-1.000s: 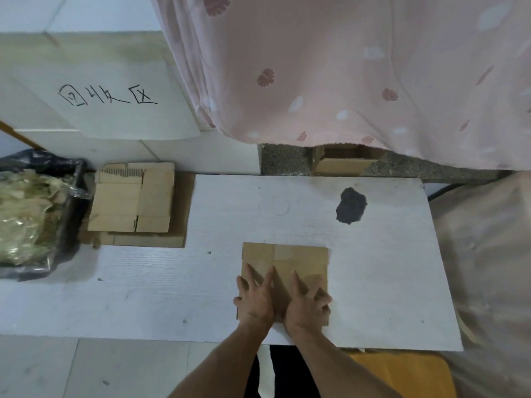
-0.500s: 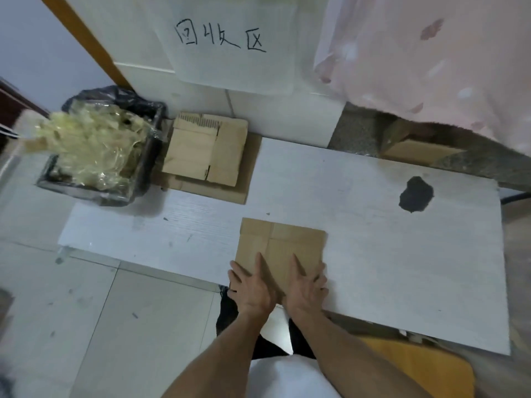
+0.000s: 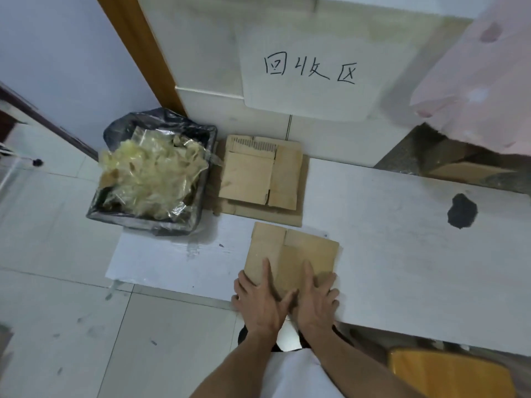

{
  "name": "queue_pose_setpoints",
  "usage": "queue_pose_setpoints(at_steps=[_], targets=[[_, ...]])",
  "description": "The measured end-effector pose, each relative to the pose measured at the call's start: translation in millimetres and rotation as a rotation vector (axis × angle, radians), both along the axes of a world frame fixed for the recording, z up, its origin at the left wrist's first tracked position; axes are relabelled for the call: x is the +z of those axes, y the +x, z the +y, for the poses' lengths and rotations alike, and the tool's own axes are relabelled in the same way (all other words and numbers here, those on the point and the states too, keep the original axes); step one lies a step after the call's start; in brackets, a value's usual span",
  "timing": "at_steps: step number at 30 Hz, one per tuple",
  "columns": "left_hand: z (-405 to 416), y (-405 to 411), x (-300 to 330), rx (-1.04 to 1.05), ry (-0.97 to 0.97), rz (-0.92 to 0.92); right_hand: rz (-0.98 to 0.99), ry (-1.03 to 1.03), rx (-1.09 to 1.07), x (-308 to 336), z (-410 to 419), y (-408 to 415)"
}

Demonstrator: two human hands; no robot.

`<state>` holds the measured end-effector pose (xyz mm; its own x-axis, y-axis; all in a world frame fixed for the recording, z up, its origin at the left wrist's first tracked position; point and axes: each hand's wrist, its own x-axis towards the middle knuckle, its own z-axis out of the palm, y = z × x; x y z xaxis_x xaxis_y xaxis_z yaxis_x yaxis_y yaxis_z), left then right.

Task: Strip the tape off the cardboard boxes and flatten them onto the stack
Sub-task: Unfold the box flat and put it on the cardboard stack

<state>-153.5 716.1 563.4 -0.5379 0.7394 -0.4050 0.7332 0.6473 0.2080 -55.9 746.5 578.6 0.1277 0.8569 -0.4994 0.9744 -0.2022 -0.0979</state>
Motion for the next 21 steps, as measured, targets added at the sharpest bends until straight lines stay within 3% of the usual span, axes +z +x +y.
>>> queue_pose_setpoints(at_steps=[7,12,21], targets=[[27,-17,21,-0.101,0.255,-0.102,0.002,0.074,-0.025,14,29,-7],[59,-27,36,-0.176,0.430,-0.184,0.138,0.147,-0.102,21,56,-10],[51,-20,33,-0.128,0.444,-0.350,0.278,0.038,-0.079,6,55,18]])
